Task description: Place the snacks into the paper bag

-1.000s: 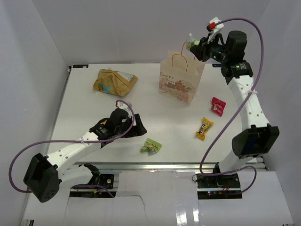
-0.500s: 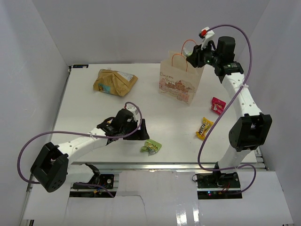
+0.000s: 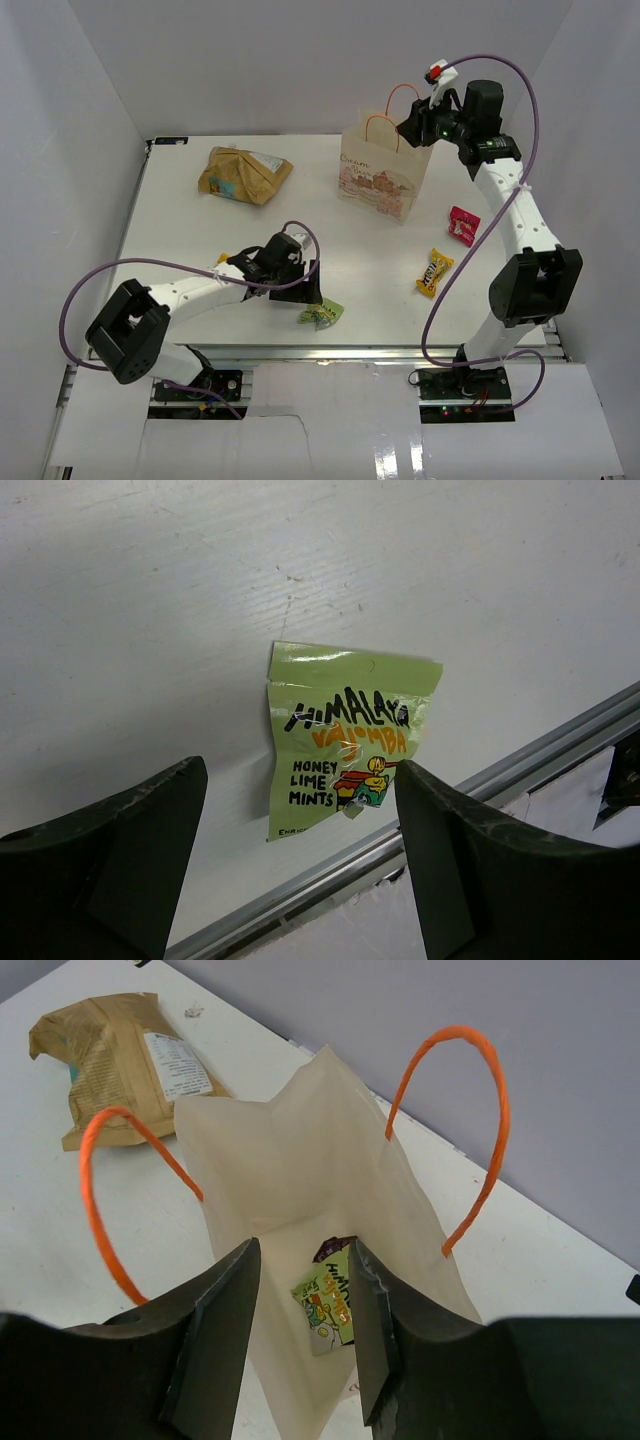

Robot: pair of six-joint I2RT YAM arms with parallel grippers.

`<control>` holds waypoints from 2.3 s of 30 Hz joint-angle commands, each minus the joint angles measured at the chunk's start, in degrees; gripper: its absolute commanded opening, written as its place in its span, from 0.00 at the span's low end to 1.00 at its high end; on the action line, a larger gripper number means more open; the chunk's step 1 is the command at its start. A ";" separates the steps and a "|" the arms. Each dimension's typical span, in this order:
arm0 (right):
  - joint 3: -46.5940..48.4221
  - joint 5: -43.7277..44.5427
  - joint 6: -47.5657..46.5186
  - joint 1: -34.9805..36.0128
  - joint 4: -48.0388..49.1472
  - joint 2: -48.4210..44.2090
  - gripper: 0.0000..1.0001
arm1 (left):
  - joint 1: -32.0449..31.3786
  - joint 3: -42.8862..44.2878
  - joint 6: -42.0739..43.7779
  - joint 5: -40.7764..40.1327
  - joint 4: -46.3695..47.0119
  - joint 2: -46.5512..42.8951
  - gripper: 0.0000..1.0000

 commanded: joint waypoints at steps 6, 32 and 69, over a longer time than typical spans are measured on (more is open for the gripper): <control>-3.24 -1.83 -0.81 -1.33 0.80 -5.90 0.47 | -3.42 5.57 1.48 -4.18 -4.44 4.73 0.82; -27.24 -31.88 -68.87 -10.04 -53.64 -23.23 0.64 | -9.41 17.27 4.90 -5.88 -6.13 13.98 0.00; -50.53 -16.25 9.74 19.32 2.73 -16.46 0.24 | -4.74 10.06 1.92 7.95 23.42 4.83 0.00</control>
